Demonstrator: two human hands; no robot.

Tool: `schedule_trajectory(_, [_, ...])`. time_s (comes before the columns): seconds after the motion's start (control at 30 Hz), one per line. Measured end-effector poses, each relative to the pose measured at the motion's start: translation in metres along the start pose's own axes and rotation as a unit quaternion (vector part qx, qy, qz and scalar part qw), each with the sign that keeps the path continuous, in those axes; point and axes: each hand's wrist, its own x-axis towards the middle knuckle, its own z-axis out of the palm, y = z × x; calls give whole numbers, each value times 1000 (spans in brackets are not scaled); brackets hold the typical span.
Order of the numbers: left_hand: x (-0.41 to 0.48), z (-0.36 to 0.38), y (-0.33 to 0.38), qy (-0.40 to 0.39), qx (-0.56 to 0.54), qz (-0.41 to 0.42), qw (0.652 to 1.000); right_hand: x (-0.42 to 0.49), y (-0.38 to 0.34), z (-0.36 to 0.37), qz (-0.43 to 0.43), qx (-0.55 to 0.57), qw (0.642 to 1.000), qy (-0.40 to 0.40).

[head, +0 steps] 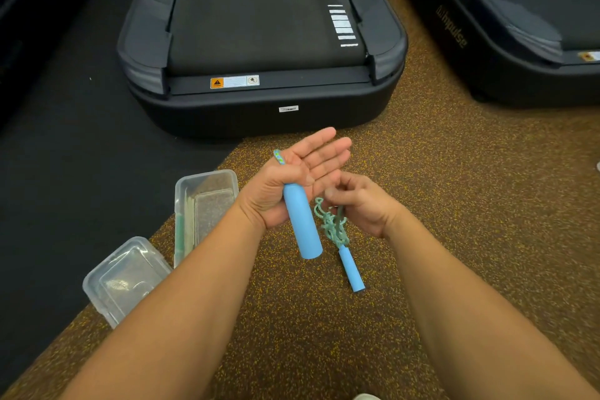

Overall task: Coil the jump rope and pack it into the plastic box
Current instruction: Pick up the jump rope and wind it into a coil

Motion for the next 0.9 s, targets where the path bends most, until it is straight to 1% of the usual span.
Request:
schedule_trajectory(0.03, [0,-1,1,6,4,1,1000,-6,4,4,37,58,998,6])
schedule_trajectory(0.1, [1,-3,2,18,28,-1,999,-16,13,8,54,32,998,-10])
schedule_trajectory(0.2, [2,-4,2,45,74,-11,996,-15,-3,10,54,-29,996,-68])
schedule_trajectory(0.23, [2,-4,2,57,85,-15,995,-11,-5,8,59,-31,994,-84])
schedule_trajectory(0.33, [1,-8,3,85,117,-27,989,-10,-16,0,66,-76,990,-103])
schedule_trajectory(0.47, [-1,-14,5,69,125,-63,988,-9,-32,-18,67,-169,980,-84])
schedule_trajectory(0.57, [-2,-14,4,44,117,-90,988,-8,-45,-22,48,-229,969,-77])
schedule_trajectory(0.7, [-6,-11,5,-3,153,-105,983,-14,-71,-19,-19,-224,972,-66])
schedule_trajectory(0.8, [-7,-6,9,-22,163,-127,978,-20,-88,-18,-10,-269,962,-37])
schedule_trajectory(0.9, [-8,1,9,-8,209,-145,967,-27,-102,-17,-28,-260,965,-5])
